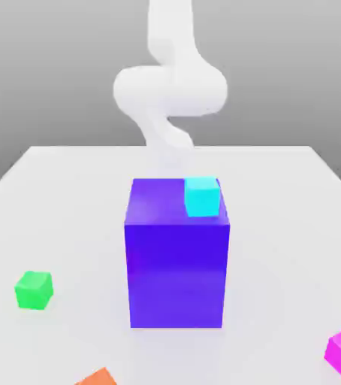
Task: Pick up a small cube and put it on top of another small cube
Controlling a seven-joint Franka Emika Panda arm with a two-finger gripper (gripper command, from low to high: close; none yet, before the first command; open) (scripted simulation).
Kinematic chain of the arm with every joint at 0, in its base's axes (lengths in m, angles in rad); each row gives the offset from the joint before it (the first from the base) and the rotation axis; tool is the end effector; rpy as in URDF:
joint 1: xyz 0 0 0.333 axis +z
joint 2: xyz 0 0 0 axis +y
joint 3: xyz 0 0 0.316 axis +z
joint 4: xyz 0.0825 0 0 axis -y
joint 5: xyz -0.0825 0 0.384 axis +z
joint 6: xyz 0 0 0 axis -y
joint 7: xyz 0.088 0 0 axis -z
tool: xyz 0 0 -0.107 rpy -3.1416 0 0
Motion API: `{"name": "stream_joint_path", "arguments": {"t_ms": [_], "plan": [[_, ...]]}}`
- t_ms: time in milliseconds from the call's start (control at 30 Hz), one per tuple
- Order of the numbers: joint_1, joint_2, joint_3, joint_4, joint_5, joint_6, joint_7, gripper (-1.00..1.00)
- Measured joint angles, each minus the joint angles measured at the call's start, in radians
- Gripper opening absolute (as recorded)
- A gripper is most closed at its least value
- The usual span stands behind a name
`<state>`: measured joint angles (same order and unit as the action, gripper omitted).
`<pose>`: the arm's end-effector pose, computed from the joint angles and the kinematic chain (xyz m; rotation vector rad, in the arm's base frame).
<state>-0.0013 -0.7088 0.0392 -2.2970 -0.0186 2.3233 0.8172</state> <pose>0.3791 0.0194 0.6818 -2.5139 1.0208 -0.9766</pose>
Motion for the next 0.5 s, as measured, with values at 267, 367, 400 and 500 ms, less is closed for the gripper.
{"name": "stream_joint_path", "arguments": {"t_ms": [267,367,400,500], "plan": [[0.004,0.295,0.126,0.009,-0.075,0.079,0.068,0.00],[0.010,0.403,0.168,0.012,-0.109,0.106,0.097,0.00],[0.014,0.440,0.182,0.014,-0.121,0.116,0.108,0.00],[0.028,0.549,0.216,0.017,-0.159,0.143,0.139,0.00]]}}
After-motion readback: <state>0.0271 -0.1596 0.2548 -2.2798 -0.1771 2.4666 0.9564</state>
